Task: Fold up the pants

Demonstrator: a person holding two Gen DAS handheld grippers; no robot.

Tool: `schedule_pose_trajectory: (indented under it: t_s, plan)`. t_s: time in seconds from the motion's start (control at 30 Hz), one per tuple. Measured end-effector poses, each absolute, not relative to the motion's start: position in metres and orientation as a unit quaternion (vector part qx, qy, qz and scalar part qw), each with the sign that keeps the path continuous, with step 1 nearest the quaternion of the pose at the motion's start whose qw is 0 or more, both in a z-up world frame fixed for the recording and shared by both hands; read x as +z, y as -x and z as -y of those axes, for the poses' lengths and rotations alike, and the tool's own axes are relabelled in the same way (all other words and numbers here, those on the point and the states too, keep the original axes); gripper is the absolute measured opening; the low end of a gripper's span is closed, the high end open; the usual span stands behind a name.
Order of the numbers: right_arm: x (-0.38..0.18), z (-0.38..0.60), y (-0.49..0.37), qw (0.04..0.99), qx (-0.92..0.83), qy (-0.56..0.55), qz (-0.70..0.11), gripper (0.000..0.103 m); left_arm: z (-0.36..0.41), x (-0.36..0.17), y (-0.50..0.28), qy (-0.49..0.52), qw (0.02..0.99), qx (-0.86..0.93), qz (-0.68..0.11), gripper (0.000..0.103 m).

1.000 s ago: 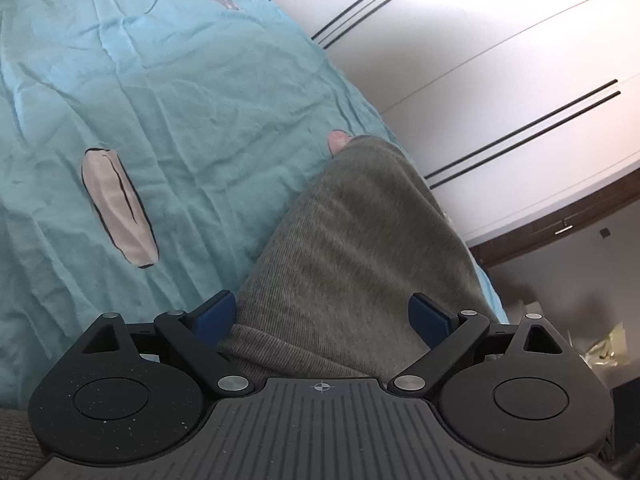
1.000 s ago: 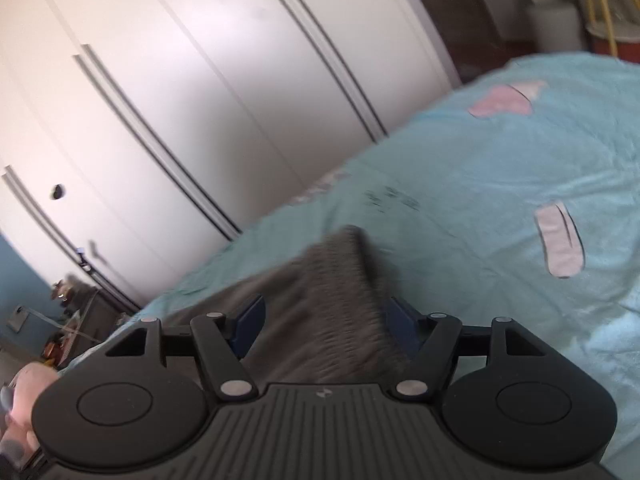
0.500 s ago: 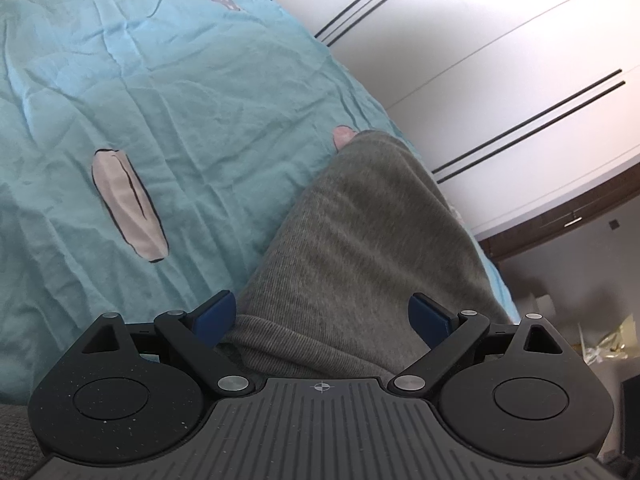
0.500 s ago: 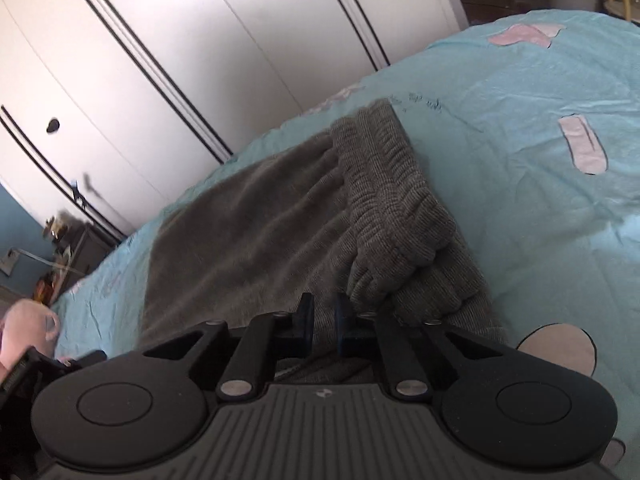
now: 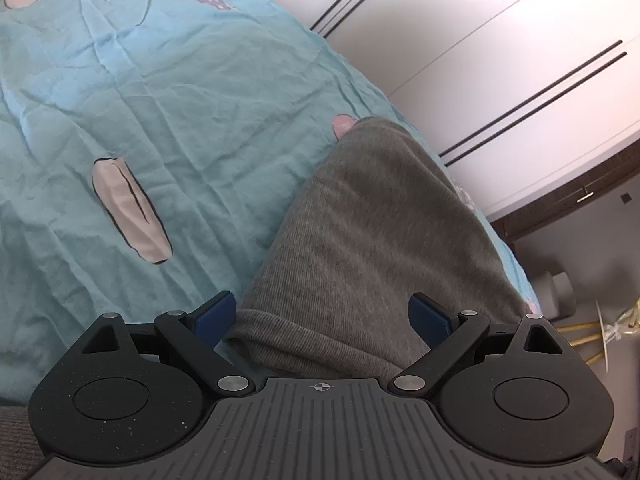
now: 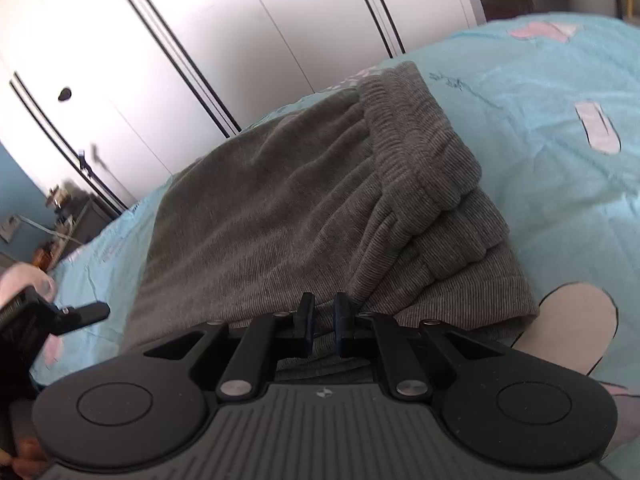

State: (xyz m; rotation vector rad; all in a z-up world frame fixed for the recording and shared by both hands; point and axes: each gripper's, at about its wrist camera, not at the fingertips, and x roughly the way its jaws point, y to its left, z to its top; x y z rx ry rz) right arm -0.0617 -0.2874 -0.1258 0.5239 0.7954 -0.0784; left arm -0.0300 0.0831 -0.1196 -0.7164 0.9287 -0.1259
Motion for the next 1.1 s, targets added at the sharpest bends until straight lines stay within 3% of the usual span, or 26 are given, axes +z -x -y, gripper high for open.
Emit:
schedule_pose_trajectory:
  t_s: [0.53, 0.7, 0.73, 0.8, 1.0, 1.1]
  plan:
    - [-0.128, 0.27, 0.065, 0.91, -0.037, -0.172, -0.376, 0.009, -0.089, -0.12, 0.033, 0.358, 0.815, -0.066, -0.45, 0.097]
    - [-0.122, 0.281, 0.065, 0.889, -0.034, -0.186, -0.417, 0.011, -0.089, -0.122, 0.031, 0.358, 0.809, -0.07, -0.46, 0.097]
    - [-0.12, 0.286, 0.066, 0.882, -0.039, -0.191, -0.428, 0.016, -0.088, -0.123, 0.03, 0.357, 0.808, -0.071, -0.462, 0.097]
    - [-0.116, 0.298, 0.073, 0.871, -0.083, -0.196, -0.444, 0.069, -0.088, -0.124, 0.029, 0.357, 0.806, -0.072, -0.466, 0.097]
    - [-0.112, 0.349, 0.103, 0.852, -0.111, -0.315, -0.403, 0.093, -0.086, -0.128, 0.022, 0.354, 0.798, -0.073, -0.482, 0.098]
    - [-0.11, 0.355, 0.101, 0.863, -0.092, -0.325, -0.376, 0.097, -0.087, -0.13, 0.022, 0.359, 0.796, -0.074, -0.482, 0.099]
